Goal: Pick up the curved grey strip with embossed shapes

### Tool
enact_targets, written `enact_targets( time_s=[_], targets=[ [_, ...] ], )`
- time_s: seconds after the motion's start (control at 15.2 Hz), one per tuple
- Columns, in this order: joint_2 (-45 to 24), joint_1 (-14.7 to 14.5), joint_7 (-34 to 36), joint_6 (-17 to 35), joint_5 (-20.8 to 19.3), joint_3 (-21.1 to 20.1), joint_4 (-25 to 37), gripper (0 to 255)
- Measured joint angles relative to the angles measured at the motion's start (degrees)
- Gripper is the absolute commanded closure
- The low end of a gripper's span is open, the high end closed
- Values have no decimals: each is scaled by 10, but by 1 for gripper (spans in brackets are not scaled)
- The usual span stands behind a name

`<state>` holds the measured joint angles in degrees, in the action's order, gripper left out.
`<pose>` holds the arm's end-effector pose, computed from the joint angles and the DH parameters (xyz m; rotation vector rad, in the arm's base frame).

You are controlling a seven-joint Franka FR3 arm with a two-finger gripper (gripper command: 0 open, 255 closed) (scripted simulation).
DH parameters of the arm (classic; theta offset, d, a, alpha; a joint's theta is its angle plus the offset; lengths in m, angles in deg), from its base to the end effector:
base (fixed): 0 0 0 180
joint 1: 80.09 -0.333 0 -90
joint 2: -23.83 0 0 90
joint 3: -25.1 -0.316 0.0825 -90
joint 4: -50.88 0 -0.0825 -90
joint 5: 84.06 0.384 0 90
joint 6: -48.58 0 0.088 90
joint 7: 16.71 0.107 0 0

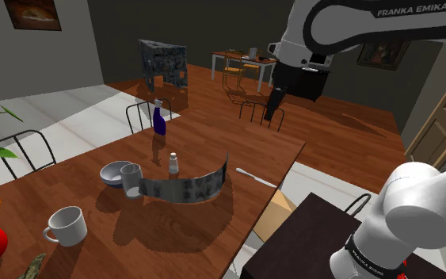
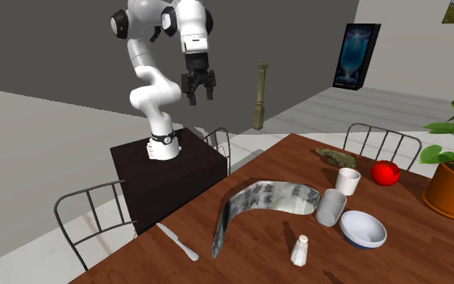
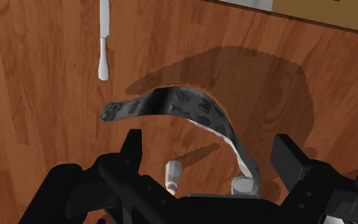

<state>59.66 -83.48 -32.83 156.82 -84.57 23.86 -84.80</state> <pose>0.3758 0.0311 0.5600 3.0472 0.5563 0.2224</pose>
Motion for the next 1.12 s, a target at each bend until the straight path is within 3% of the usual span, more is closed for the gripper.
enact_targets(
  time_s=[0.46, 1.12],
  targets=[
    [-137, -29, -77, 101, 5, 5, 15, 0],
    [-353, -60, -182, 202, 13, -5, 98, 0]
  ],
)
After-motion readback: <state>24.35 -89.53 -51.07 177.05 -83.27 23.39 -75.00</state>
